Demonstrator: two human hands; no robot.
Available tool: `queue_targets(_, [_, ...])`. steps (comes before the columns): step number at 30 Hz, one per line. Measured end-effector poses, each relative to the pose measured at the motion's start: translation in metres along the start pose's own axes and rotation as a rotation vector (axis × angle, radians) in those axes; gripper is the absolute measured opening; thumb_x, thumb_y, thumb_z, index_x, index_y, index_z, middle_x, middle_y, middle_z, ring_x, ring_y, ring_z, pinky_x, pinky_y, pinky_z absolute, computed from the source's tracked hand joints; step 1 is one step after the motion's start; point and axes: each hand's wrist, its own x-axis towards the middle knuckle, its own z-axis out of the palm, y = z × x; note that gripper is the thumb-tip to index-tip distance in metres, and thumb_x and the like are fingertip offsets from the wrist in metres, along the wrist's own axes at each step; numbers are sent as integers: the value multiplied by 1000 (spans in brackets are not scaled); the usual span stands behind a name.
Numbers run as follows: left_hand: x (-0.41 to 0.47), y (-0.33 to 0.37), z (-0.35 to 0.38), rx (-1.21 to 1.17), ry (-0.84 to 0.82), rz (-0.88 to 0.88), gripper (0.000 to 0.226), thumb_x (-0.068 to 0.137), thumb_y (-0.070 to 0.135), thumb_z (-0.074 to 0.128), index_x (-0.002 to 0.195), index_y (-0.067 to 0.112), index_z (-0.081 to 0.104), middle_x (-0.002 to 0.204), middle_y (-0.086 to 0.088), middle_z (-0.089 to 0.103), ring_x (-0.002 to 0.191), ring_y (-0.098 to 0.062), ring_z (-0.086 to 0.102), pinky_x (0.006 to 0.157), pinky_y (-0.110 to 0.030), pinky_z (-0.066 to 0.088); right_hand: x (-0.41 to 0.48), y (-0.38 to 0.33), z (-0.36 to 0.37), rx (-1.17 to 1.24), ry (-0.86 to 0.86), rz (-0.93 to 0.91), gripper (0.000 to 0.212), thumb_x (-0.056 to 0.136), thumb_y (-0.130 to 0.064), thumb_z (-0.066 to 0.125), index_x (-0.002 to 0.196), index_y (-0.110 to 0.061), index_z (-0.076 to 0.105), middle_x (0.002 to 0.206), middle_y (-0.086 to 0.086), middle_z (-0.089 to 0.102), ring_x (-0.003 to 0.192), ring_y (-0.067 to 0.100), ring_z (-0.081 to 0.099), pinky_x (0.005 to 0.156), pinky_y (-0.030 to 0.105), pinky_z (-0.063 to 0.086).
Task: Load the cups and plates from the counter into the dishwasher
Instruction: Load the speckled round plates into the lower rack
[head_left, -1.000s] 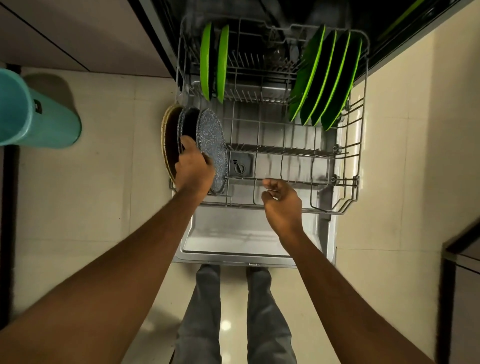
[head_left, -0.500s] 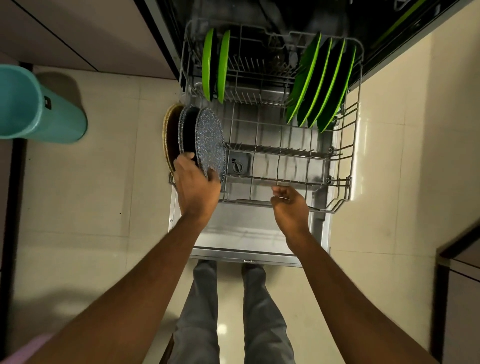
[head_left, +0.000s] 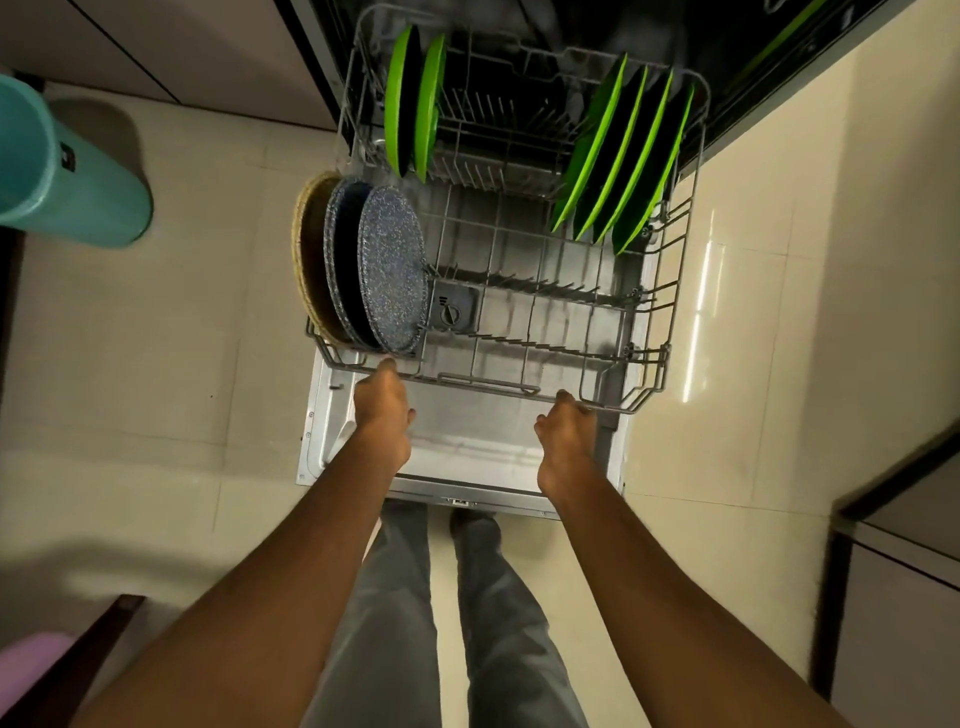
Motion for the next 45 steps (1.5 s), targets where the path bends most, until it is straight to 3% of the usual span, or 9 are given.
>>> queue_targets(5, [6, -2, 16, -89, -112, -146, 62, 99, 53, 30, 149, 16, 29, 155, -5, 30, 143, -23, 29, 114, -38, 25, 15, 7, 3, 117, 2, 156, 41, 101, -24, 44, 135, -2, 46, 76, -2, 43, 65, 10, 42, 64, 21, 38])
queue_targets(7, [11, -3, 20, -193, -97, -165, 66, 97, 59, 29, 150, 18, 30, 152, -4, 35, 136, -17, 39, 110, -31, 31, 19, 12, 8, 216, 10, 241, 38, 99, -26, 49, 133, -8, 50, 76, -2, 42, 65, 9, 41, 64, 20, 40])
queue_targets(9, [16, -3, 26, -242, -67, -174, 71, 92, 67, 32, 146, 21, 38, 142, -1, 47, 101, -8, 55, 84, -21, 42, 29, 16, 13, 280, 20, 295, 29, 98, -27, 52, 121, -10, 57, 75, 0, 44, 65, 11, 42, 65, 21, 41])
queue_targets(13, [25, -1, 31, -309, -55, -195, 75, 89, 71, 35, 143, 19, 42, 134, 0, 54, 73, -3, 49, 65, -18, 40, 47, 4, 31, 330, 35, 321, 20, 99, -21, 46, 81, -15, 53, 64, 0, 40, 52, 11, 32, 51, 21, 32])
queue_targets(17, [34, -2, 28, -326, -52, -196, 78, 89, 69, 40, 144, 15, 41, 84, 5, 62, 52, -5, 40, 56, -18, 35, 56, -2, 46, 437, 90, 352, 18, 96, -10, 43, 81, -11, 53, 72, 5, 48, 61, 14, 46, 67, 22, 47])
queue_targets(24, [50, 41, 52, -296, -252, -120, 53, 91, 65, 38, 98, 17, 60, 81, 4, 58, 60, -8, 44, 57, -20, 34, 75, -48, 71, 426, 52, 247, 12, 93, -3, 48, 86, -9, 55, 78, 7, 53, 65, 14, 52, 64, 21, 50])
queue_targets(33, [71, 127, 123, -253, -309, -44, 65, 94, 63, 34, 118, 7, 56, 114, -7, 62, 104, -19, 59, 100, -29, 47, 122, -147, 111, 361, -117, 150, 9, 93, -5, 56, 86, -11, 56, 74, 4, 55, 52, 9, 53, 51, 18, 48])
queue_targets(38, [79, 167, 163, -356, -305, -22, 57, 94, 63, 34, 79, 10, 49, 88, -9, 53, 93, -22, 50, 97, -32, 47, 141, -195, 133, 331, -127, 105, 16, 93, -3, 47, 104, -10, 57, 76, 5, 52, 56, 11, 47, 54, 19, 49])
queue_targets(45, [100, 212, 200, -394, -401, 62, 60, 93, 61, 33, 106, 8, 56, 83, -8, 48, 79, -20, 45, 79, -28, 48, 151, -248, 158, 379, -153, 30, 24, 98, -2, 38, 77, -11, 47, 74, 4, 47, 56, 9, 41, 55, 16, 41])
